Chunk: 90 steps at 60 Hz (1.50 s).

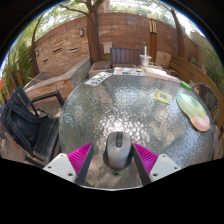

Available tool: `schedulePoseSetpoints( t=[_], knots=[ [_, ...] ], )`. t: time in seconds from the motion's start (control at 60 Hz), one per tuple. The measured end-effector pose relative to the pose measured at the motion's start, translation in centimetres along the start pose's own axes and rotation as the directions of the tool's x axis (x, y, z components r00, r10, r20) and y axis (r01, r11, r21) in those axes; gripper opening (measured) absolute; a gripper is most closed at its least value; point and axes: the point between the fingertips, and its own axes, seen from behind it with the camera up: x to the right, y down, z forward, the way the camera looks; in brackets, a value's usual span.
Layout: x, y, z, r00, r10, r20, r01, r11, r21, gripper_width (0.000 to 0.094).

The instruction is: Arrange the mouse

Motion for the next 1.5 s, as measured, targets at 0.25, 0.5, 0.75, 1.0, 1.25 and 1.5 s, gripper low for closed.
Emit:
schedulePoseSetpoints(
  t=[0.25,0.5,0.75,1.0,1.25,1.5],
  knots=[
    [-0.2,-0.5,0.9,0.996,-0.084,-0.014,0.084,0.996,-0.024,0.0421],
    [-2.9,-6.5,-2.4,0.985,-0.137,0.104,0.131,0.99,0.058,0.0351],
    [6.2,-26.5,-11.7,0.987,-0.087,0.134,0.025,0.914,0.406,0.035],
    [31.0,-23.9,-1.0,0.998,0.023,-0.059,-0.006,0.963,0.268,0.0349],
    [40.7,-12.5,7.7,0.997,0.015,-0.079,-0.016,1.0,-0.014,0.0467],
    [40.7,-13.2,3.6,0.997,-0.007,-0.071,0.008,1.0,0.008,0.085]
  ],
)
